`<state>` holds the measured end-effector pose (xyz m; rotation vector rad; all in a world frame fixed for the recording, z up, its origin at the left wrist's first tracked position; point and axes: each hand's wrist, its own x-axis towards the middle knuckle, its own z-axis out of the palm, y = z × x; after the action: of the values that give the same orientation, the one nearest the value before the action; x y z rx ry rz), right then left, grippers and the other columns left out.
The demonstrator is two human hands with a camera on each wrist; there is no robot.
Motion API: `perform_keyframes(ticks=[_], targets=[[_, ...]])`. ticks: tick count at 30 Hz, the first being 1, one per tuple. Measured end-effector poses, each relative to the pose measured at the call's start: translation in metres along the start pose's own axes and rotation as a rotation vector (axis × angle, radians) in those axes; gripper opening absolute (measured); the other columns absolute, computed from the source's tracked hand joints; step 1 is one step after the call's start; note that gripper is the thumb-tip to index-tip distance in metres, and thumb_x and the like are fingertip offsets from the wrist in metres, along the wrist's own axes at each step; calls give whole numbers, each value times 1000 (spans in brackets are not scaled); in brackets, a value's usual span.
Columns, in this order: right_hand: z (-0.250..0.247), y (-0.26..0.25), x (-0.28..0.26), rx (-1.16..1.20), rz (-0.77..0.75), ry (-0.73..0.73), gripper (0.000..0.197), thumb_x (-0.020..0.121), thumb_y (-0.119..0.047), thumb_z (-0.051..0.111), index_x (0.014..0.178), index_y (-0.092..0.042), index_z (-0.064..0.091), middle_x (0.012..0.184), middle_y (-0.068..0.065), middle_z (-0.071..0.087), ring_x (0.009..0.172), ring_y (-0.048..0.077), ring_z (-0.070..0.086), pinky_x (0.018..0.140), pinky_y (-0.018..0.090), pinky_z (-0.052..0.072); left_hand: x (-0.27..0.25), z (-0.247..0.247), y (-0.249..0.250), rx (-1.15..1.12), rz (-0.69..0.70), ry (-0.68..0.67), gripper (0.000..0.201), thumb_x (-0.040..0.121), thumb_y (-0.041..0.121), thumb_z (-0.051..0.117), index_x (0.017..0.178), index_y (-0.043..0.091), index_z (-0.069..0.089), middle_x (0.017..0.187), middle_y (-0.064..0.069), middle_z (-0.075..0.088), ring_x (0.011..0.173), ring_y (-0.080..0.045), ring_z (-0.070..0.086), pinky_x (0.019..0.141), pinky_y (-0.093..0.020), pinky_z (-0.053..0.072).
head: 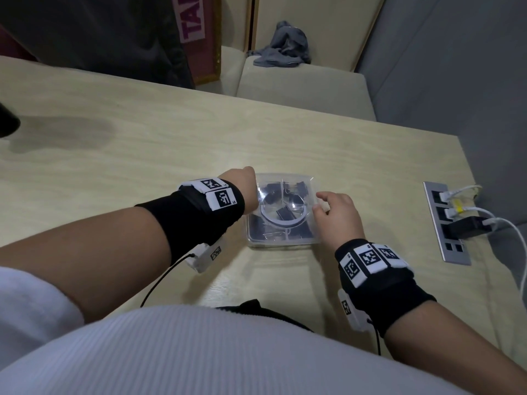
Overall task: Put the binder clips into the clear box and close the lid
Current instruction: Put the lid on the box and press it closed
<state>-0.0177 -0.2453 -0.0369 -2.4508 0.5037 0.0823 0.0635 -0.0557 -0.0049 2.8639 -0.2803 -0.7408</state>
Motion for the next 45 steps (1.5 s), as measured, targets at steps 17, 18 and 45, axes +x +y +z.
perform_keyframes(ticks=[17,18,45], targets=[[1,-7,5,-55,-26,-9,43,90,-4,45,129,-18,56,135,4,52,107,22,58,87,22,37,2,-2,-3,-34,28,-52,37,82,6,69,116,6,55,99,-9,73,88,-25,72,80,-39,60],[1,-6,5,-61,-25,-16,43,90,-3,45,129,-18,56,135,4,52,106,22,58,85,21,36,3,-3,-3,-17,28,-60,35,82,5,69,115,6,58,98,-9,74,88,-25,73,79,-38,60],[-9,-10,21,-138,210,-134,38,90,-9,57,127,-14,53,123,11,62,108,29,59,78,28,41,13,5,-14,-184,-105,-133,47,90,32,62,47,14,61,35,6,58,41,-5,53,54,-20,46]])
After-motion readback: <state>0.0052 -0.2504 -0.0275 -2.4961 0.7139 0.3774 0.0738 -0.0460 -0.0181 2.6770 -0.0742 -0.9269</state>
